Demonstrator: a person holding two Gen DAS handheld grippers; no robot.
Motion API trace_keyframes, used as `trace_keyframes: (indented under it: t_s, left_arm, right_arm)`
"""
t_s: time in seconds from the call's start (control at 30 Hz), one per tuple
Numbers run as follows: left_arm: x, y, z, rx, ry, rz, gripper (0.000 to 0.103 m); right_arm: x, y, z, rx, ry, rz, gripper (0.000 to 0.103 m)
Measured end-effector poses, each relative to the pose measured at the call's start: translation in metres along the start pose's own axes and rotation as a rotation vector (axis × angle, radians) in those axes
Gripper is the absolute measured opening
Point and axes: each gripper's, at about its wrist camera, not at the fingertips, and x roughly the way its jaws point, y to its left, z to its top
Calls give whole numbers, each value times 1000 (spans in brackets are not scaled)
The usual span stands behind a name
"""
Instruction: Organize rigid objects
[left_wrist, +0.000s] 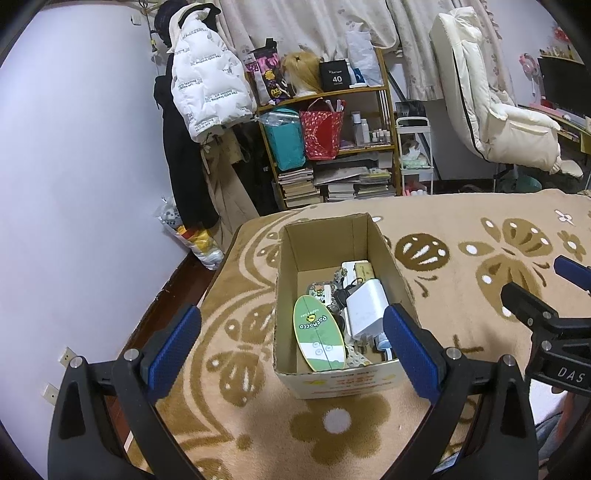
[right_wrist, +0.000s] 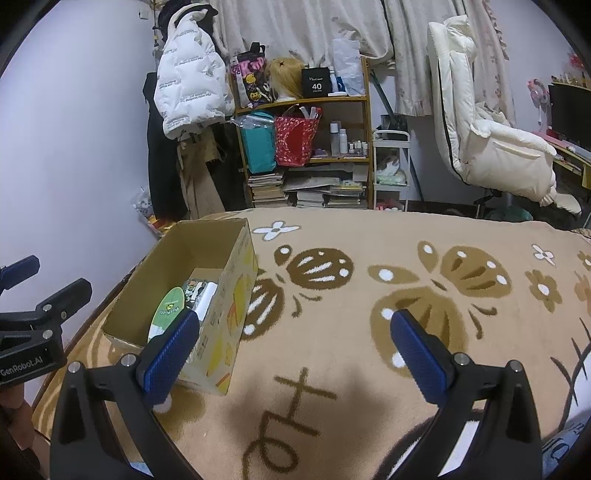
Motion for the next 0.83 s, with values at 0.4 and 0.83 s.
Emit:
trace_keyframes:
  t_s: [0.4, 0.83]
  left_arm:
    - [2, 2, 1, 1, 19, 11, 98]
    - [3, 0, 0, 2, 19, 28, 98]
  right_arm:
    - [3, 1, -4, -11, 4, -3, 103]
    - [3, 0, -4, -12, 4, 3, 103]
